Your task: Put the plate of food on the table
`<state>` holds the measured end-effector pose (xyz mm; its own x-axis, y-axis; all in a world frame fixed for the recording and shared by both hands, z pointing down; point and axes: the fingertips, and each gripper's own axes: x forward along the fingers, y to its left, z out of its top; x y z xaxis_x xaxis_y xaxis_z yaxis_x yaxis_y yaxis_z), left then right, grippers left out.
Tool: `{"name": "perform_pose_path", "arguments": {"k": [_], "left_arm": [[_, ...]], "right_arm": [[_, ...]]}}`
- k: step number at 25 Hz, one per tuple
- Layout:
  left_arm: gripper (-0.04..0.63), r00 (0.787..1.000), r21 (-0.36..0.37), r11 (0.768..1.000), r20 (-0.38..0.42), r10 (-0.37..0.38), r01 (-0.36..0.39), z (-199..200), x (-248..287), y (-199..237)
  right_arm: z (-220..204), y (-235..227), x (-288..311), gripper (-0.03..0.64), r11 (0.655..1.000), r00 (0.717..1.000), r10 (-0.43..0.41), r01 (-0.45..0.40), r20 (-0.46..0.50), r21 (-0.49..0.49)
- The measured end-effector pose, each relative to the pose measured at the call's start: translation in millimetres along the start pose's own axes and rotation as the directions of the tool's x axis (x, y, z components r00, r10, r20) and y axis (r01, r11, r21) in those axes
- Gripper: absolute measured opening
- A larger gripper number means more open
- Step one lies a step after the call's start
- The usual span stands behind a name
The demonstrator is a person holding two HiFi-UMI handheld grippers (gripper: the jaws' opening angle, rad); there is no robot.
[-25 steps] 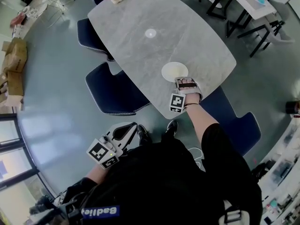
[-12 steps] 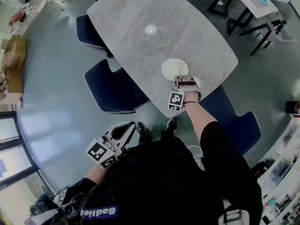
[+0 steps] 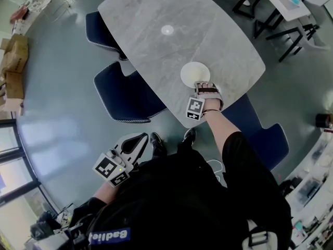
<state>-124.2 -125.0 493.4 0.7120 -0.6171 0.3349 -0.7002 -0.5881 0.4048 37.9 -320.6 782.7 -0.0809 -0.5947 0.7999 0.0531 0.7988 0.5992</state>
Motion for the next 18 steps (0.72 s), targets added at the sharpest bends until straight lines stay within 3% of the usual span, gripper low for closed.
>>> {"name": "perform_pose_path", "arguments": {"k": [11,18], "left_arm": [[0.008,1.0,-0.018,0.999,-0.003,0.03,-0.03,-5.2,-11.3,9.6],[0.007,1.0,-0.009,1.0,0.004,0.013,-0.013,-2.4,-12.3,8.1]], "right_arm": [[2.6,6.9,8.5,0.062,0.999,0.998,0.05,-0.05,-0.031,0.015],[1.5,10.7,6.0,0.075,0.989,0.989,0.145,-0.144,-0.031,0.025]]}}
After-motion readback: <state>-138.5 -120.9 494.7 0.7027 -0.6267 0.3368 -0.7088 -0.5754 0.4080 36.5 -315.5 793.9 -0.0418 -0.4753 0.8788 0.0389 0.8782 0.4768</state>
